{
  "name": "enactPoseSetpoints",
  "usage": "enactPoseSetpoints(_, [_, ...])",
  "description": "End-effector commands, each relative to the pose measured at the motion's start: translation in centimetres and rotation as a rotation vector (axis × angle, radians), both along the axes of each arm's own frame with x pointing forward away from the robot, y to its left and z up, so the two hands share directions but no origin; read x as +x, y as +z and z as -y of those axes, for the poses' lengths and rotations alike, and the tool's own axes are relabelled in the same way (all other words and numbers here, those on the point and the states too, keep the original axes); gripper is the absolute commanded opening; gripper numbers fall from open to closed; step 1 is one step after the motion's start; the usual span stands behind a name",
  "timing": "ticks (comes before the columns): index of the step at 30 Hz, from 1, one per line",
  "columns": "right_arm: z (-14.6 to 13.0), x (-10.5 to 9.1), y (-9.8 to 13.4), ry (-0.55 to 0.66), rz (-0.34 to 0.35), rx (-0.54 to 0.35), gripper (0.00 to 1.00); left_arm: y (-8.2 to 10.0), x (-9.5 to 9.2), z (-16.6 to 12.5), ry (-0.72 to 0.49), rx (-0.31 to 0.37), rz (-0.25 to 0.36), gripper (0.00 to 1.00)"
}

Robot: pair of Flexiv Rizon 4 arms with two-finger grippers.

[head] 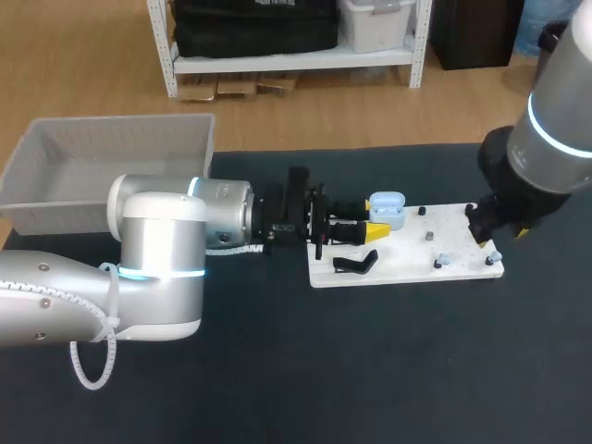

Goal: Pick up each earbud case from the left stands, insert the matching earbuds, close the lid, and place the case in the box.

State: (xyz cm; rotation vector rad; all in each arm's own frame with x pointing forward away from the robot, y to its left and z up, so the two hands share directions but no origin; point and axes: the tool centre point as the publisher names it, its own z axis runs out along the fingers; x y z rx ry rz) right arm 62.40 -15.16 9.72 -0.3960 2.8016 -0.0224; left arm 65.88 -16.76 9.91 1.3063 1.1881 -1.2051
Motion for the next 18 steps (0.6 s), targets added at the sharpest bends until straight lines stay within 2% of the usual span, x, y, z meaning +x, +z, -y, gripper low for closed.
enactPoseSetpoints(1, [0.1,0.3,-0.3,0.017,-0.050,0.034,0.72,0.0,0.1,0.0,-0.002,0.000,-0.001,0.00])
enactPoseSetpoints(5, [0.2,0.2,-1.0,0.040,-0.079,0.031,0.72,0.0,0.1,0.0,-0.002,0.000,-0.001,0.00])
enactPoseSetpoints(14, [0.4,0.7,-2.1,0.060,-0.079,0.029,0.67,0.0,0.1,0.0,-0.002,0.000,-0.001,0.00])
enactPoseSetpoints(16, [0.5,0.8,-2.4,0.062,-0.071,0.031,0.59,0.0,0.1,0.0,-0.002,0.000,-0.001,0.00])
enactPoseSetpoints(18, [0.5,0.8,-2.8,0.062,-0.056,0.027,0.57,0.0,0.1,0.0,-0.002,0.000,-0.001,0.00])
